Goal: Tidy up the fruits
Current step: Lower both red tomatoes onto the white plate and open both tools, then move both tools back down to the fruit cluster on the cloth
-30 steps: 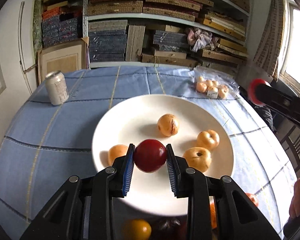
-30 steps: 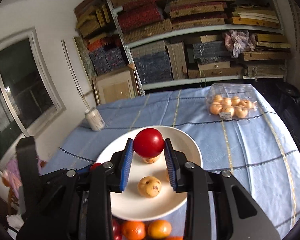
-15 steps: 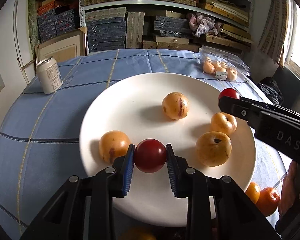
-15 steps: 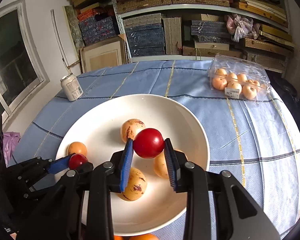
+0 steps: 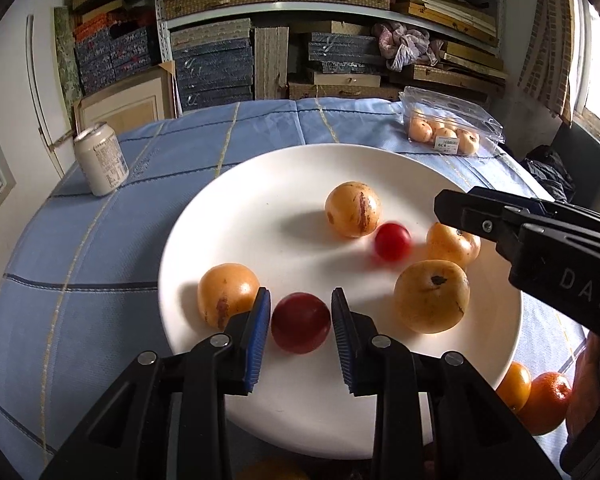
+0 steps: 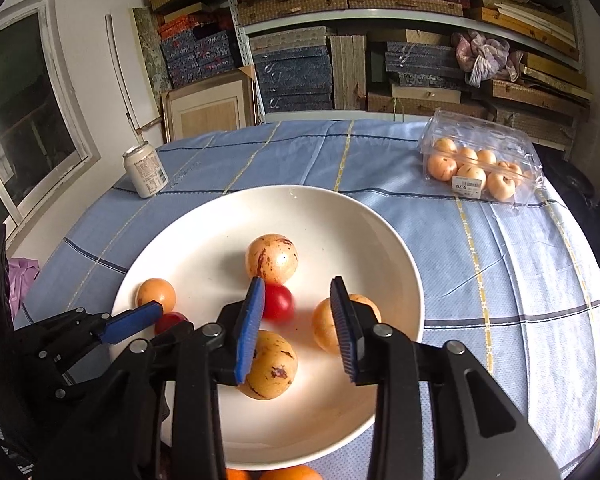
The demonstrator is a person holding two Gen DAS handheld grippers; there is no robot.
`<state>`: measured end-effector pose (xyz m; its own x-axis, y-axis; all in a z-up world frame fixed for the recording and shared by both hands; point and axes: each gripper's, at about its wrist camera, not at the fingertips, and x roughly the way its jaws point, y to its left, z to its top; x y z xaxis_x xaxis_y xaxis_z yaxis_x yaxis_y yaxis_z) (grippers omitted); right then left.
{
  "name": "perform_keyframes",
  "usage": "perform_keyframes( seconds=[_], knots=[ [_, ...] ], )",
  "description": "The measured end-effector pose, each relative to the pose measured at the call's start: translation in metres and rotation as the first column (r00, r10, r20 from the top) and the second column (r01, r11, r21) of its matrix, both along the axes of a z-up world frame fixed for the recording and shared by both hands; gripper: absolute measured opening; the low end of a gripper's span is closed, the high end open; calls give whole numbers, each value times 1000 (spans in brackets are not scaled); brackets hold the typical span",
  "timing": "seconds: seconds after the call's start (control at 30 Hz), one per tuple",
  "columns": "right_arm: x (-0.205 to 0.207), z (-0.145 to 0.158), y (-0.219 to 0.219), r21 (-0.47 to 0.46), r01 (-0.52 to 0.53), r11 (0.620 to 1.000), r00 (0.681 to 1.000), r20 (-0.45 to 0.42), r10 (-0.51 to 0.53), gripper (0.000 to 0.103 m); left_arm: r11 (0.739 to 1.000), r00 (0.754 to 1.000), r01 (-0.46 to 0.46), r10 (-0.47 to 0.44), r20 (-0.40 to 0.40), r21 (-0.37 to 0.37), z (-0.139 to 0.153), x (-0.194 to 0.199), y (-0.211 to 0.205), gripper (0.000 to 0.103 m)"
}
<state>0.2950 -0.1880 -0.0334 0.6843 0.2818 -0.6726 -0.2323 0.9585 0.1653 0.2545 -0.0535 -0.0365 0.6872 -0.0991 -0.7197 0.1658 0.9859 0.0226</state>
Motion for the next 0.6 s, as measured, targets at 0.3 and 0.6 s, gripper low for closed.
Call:
perform_keyframes(
  seconds=[0.3, 0.6],
  knots=[
    [-24, 28, -7, 45, 3, 999, 998, 65, -6, 34, 1000, 999, -15, 16, 44, -20, 16, -15, 7, 45],
    [-113, 60, -34, 148, 11, 989, 980, 194, -40, 47, 991, 994, -75, 83, 73, -109, 42, -63, 46, 58]
  ],
)
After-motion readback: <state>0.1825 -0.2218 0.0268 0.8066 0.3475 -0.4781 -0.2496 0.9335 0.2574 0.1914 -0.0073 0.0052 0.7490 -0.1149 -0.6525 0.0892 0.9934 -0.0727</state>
